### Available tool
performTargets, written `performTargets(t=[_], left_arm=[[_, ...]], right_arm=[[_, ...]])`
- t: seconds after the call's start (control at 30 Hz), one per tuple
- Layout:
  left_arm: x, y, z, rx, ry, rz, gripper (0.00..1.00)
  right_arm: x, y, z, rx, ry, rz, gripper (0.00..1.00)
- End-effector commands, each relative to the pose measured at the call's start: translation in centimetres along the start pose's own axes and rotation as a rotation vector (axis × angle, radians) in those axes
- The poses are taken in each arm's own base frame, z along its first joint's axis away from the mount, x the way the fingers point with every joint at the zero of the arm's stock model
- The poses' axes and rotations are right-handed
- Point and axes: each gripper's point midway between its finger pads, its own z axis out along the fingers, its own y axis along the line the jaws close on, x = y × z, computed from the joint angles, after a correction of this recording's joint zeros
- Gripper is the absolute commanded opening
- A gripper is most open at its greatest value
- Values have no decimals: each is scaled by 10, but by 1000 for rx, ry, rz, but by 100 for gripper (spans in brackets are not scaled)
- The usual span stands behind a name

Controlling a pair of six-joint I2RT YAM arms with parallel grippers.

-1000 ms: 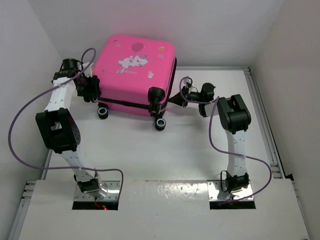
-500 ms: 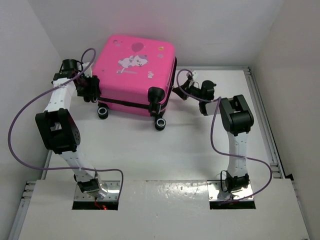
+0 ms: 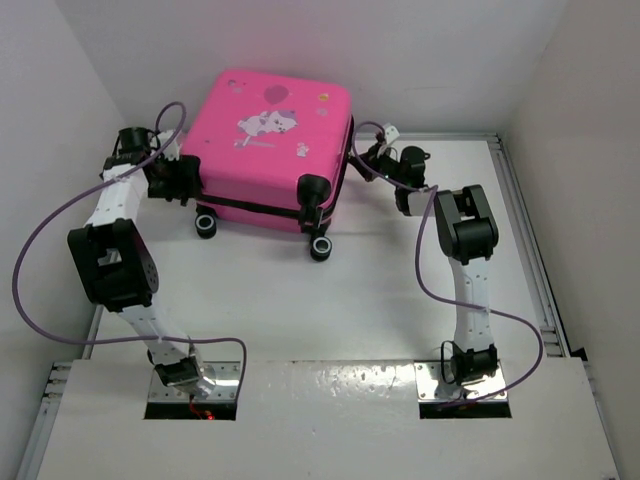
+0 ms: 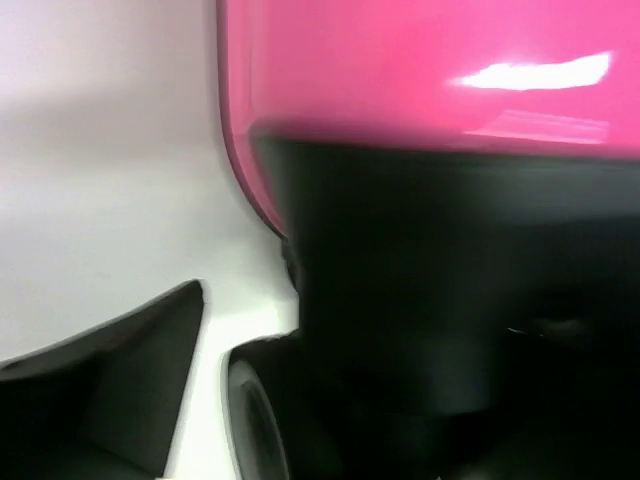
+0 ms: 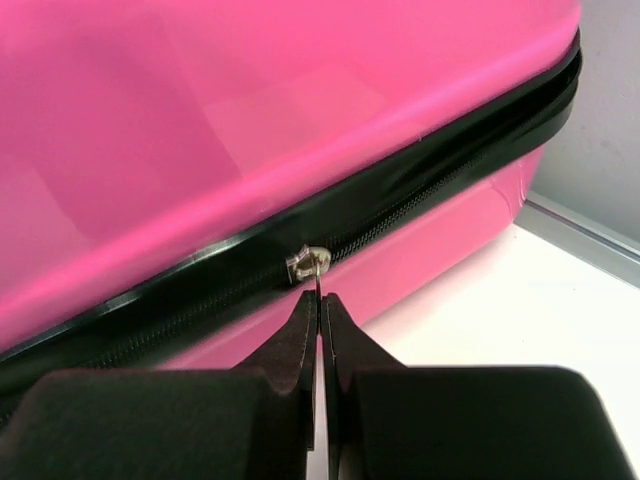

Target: Pack the luggage

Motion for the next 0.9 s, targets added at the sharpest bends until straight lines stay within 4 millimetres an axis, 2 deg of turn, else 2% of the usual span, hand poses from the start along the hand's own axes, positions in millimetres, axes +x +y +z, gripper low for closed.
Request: performTargets(t=[0.0, 0.03, 0.1, 0.13, 0.2, 0.23, 0.33, 0.37, 0.4, 0.43, 0.47, 0.5, 0.53, 0.57, 0.6, 0.63, 0.67, 0.7, 0.73, 0.83, 0.87], left_arm=[[-36, 20, 22, -23, -237, -7, 93], [-45, 14, 13, -3, -282, -17, 100], [-66, 4, -4, 28, -380, -8, 100], [-78, 0, -21, 27, -427, -17, 100], [-95, -4, -40, 23, -490, -12, 100], [-108, 1, -60, -11, -542, -19, 100], [-113, 24, -85, -133, -587, -66, 100], [-116, 31, -97, -154, -595, -57, 100], [-114, 31, -99, -159, -571, -38, 100], [-97, 29, -96, -156, -492, -33, 100], [-93, 34, -103, -187, -470, 0, 100], [-83, 43, -104, -215, -435, -6, 100], [-79, 45, -117, -231, -441, 3, 100], [-71, 50, -121, -247, -428, 8, 100], [-61, 48, -122, -188, -420, 24, 100], [-58, 40, -127, -141, -420, 61, 100], [-46, 27, -129, -89, -381, 130, 100], [-39, 9, -127, 10, -366, 175, 100], [-23, -6, -128, 67, -311, 188, 100], [3, -38, -126, 166, -211, 349, 100], [27, -48, -124, 222, -117, 416, 100]], right_arm=[[-31, 7, -3, -36, -78, -88, 0], [-30, 21, -2, -79, -78, -91, 0], [-33, 36, -4, -121, -83, -101, 0], [-39, 55, 0, -168, -101, -110, 0], [-39, 76, 3, -226, -107, -110, 0], [-39, 91, 4, -265, -108, -104, 0], [-42, 128, 8, -362, -134, -123, 0], [-43, 150, 11, -419, -139, -129, 0], [-43, 158, 12, -440, -149, -135, 0], [-45, 166, 13, -460, -152, -116, 0], [-47, 186, 15, -505, -163, -121, 0], [-47, 192, 15, -520, -164, -120, 0], [-52, 201, 14, -542, -177, -127, 0], [-51, 219, 16, -574, -178, -118, 0], [-53, 226, 14, -586, -179, -108, 0], [-58, 233, 12, -602, -194, -115, 0], [-59, 253, 10, -642, -191, -91, 0], [-59, 264, 6, -660, -190, -82, 0], [-63, 285, 3, -702, -197, -79, 0], [-70, 322, -10, -767, -198, -43, 0], [-71, 327, -13, -767, -189, -30, 0]])
